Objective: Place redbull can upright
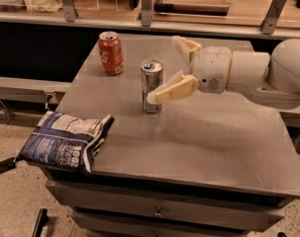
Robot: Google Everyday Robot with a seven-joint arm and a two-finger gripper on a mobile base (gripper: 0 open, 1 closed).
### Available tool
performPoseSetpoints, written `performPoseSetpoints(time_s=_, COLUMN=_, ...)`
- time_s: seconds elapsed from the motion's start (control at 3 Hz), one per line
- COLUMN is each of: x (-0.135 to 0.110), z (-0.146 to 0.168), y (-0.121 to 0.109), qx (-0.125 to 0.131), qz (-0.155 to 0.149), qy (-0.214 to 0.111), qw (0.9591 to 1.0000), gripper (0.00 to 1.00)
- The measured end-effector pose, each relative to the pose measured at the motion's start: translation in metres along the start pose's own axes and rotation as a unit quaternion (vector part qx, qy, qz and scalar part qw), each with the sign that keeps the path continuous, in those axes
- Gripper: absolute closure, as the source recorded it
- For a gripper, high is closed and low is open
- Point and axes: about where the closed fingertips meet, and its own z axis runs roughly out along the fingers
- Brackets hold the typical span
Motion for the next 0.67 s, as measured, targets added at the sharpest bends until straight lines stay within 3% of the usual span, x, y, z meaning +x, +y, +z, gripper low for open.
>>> performPoseSetpoints(time_s=0.33, x=-0.0345, z=-0.0297, y=0.0035, qx=0.043, qz=-0.037, qy=0.020, qw=0.9982, gripper=0.00)
performPoseSetpoints(time_s=0.67, x=-0.0441, z=-0.0376, y=0.0051, qx=0.053, qz=-0.046, qy=0.024, qw=0.9972, gripper=0.00)
